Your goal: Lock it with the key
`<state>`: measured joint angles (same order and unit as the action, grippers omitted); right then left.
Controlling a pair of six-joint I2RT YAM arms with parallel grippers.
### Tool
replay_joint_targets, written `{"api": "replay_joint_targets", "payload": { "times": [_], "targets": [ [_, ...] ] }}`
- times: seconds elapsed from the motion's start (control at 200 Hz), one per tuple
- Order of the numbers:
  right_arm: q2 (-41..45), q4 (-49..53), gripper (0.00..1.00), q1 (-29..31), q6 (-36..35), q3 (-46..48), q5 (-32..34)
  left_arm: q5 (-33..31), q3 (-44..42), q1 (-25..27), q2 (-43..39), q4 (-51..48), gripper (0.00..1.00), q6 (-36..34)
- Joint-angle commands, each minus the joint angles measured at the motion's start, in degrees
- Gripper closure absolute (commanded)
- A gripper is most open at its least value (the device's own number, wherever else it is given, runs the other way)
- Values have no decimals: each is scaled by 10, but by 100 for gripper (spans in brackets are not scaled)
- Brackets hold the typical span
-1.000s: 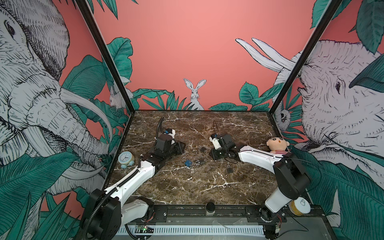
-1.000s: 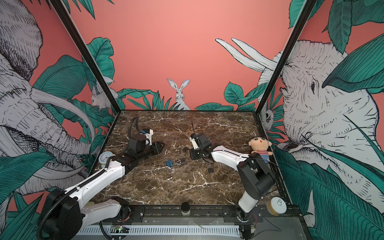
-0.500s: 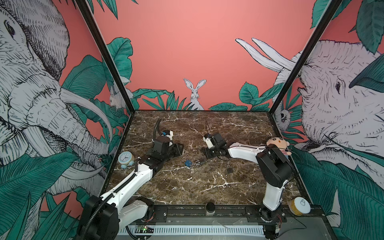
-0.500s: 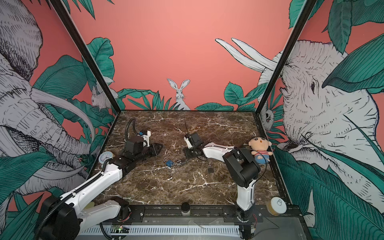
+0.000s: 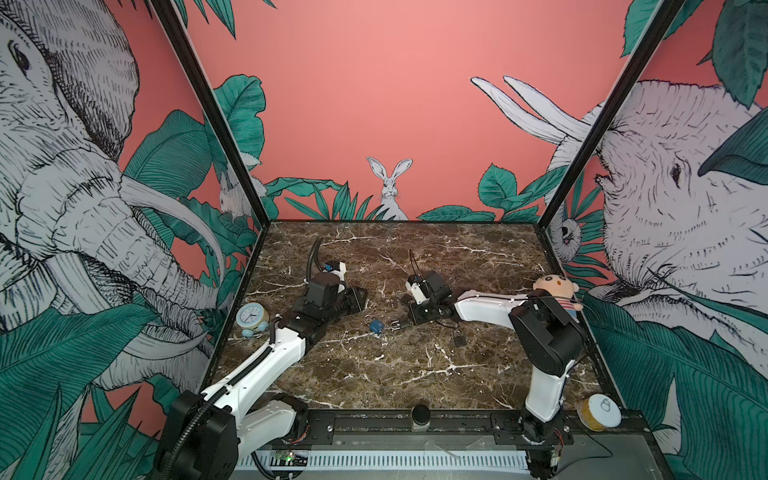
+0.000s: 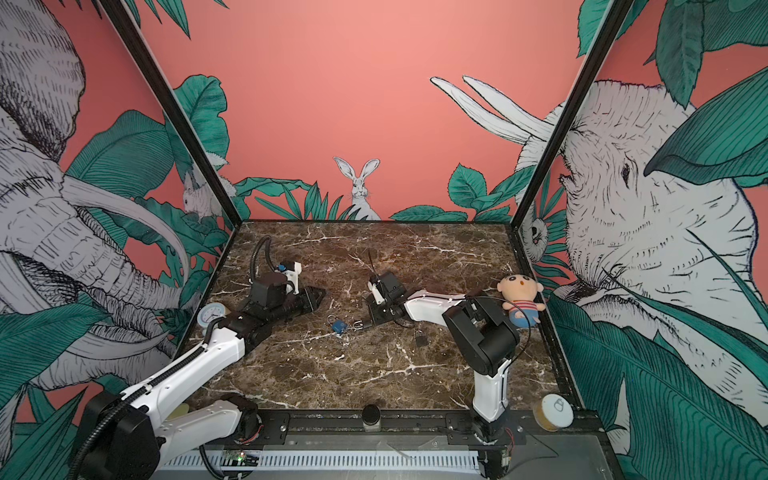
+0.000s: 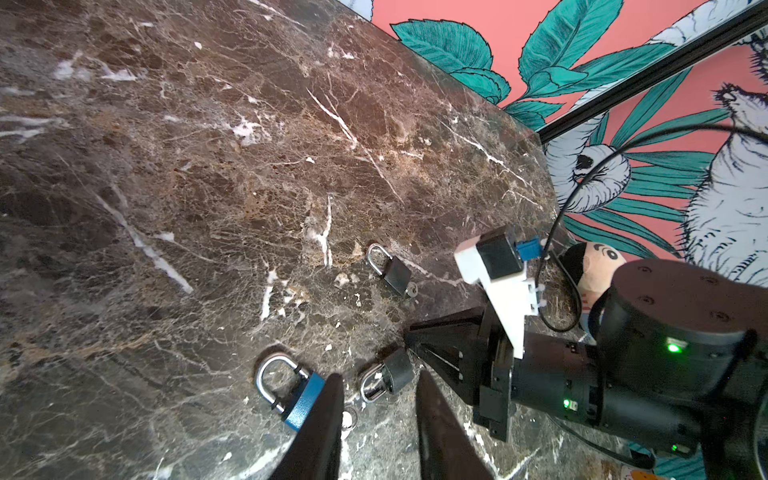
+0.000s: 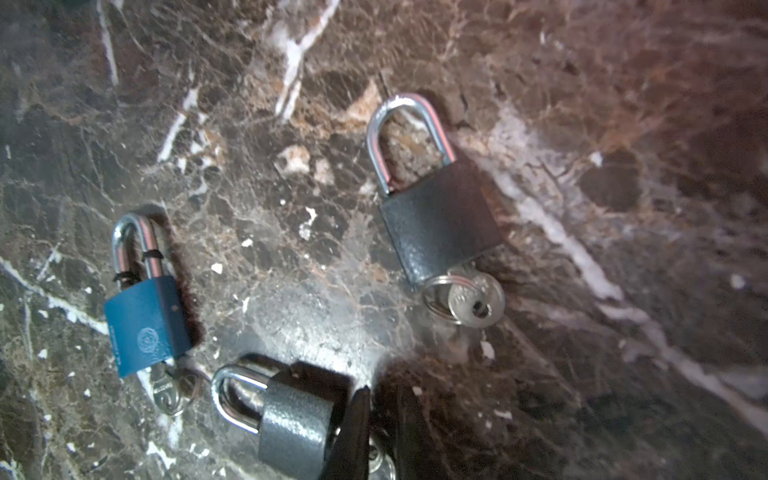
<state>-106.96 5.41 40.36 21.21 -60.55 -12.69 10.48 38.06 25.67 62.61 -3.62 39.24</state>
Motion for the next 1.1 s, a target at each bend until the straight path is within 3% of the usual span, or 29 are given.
{"api": "replay_joint_targets", "payload": {
  "times": [0.0, 0.36, 0.57, 0.805, 1.095],
  "targets": [
    [14, -2, 86, 7, 16, 21, 6, 3, -12, -4, -4, -3, 68, 7],
    [75, 10, 85, 37, 45, 77, 6, 12, -20, -3, 6, 20, 68, 16],
    [106, 43, 72, 49, 9, 68, 45, 11, -29, -4, 2, 29, 68, 22],
    [76, 62, 61, 77, -41, 20, 69, 7, -31, -4, -10, 22, 68, 18],
    [25, 100, 57, 104, -92, -33, 117, -4, -31, -4, -25, 3, 68, 10]
  ]
}}
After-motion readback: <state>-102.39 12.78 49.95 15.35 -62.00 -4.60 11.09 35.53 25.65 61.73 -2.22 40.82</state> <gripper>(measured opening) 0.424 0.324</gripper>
